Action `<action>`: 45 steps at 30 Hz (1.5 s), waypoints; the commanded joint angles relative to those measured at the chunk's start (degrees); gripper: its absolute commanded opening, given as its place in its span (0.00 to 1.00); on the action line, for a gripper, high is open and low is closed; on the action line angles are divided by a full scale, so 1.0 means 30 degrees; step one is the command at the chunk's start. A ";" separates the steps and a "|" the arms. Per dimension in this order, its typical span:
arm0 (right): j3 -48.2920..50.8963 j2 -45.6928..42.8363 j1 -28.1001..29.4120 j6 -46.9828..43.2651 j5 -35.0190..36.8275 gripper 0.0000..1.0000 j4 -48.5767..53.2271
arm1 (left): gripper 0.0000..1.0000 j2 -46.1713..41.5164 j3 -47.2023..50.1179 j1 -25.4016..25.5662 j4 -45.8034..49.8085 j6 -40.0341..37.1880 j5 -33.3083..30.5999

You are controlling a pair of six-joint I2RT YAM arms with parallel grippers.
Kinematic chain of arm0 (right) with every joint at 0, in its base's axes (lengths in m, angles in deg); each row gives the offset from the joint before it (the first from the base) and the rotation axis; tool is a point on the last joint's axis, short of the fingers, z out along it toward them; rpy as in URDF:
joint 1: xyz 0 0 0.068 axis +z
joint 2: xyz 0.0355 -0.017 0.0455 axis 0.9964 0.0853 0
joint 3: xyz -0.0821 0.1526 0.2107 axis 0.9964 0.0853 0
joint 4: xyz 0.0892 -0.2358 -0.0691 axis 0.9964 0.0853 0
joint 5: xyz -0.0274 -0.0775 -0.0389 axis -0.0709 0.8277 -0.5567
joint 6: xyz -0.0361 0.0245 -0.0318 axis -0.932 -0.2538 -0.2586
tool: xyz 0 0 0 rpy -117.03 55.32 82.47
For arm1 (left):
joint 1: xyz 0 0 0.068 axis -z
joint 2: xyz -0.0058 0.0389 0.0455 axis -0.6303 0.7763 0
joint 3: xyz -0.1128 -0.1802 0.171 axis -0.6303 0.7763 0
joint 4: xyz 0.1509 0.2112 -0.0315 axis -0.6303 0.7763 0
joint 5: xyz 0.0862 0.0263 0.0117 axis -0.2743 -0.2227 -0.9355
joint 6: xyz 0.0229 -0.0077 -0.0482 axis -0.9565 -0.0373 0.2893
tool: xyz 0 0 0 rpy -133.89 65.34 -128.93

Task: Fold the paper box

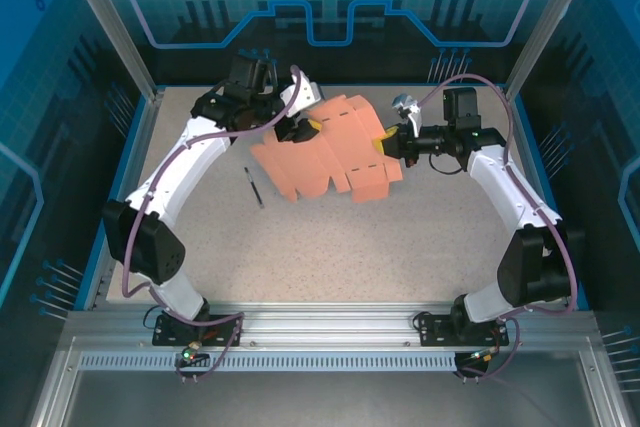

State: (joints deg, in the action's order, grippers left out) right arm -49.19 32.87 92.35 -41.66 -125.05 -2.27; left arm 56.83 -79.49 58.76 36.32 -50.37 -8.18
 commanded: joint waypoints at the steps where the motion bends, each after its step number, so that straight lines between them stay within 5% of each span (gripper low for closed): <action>1: -0.0652 -0.0335 0.0224 -0.0429 -0.0663 0.04 0.0647 | 0.47 0.0356 -0.1056 0.0060 0.1487 -0.0088 0.1331; 6: -0.0724 -0.0175 0.0246 -0.0437 -0.0382 0.04 0.0599 | 0.20 0.0338 -0.1466 -0.0027 0.2140 0.0049 0.1860; 14: -0.1002 -0.0189 0.0307 0.0074 0.0900 0.16 0.0445 | 0.00 -0.0342 -0.1316 -0.0173 0.2578 0.1864 0.2513; 23: -0.1032 -0.0566 -0.0297 0.0011 0.0728 0.39 0.0049 | 0.00 -0.1309 -0.0231 -0.0489 0.2887 0.3617 0.2987; 33: -0.1001 -0.0775 -0.0207 0.0267 0.0722 0.44 -0.1411 | 0.00 -0.1509 0.0664 -0.0720 0.2711 0.4281 0.3573; 37: -0.1285 -0.0674 -0.0138 0.0248 0.0476 0.40 -0.1279 | 0.00 -0.1432 0.0725 -0.0760 0.2660 0.4419 0.3731; 45: -0.1389 -0.0548 0.0356 0.0022 0.1151 0.15 -0.1067 | 0.00 -0.1392 0.0869 -0.0776 0.2492 0.4682 0.3926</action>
State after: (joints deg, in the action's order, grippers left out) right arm -51.74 32.10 92.46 -41.40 -121.86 -5.57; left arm 53.57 -77.68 56.90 43.71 -37.46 0.89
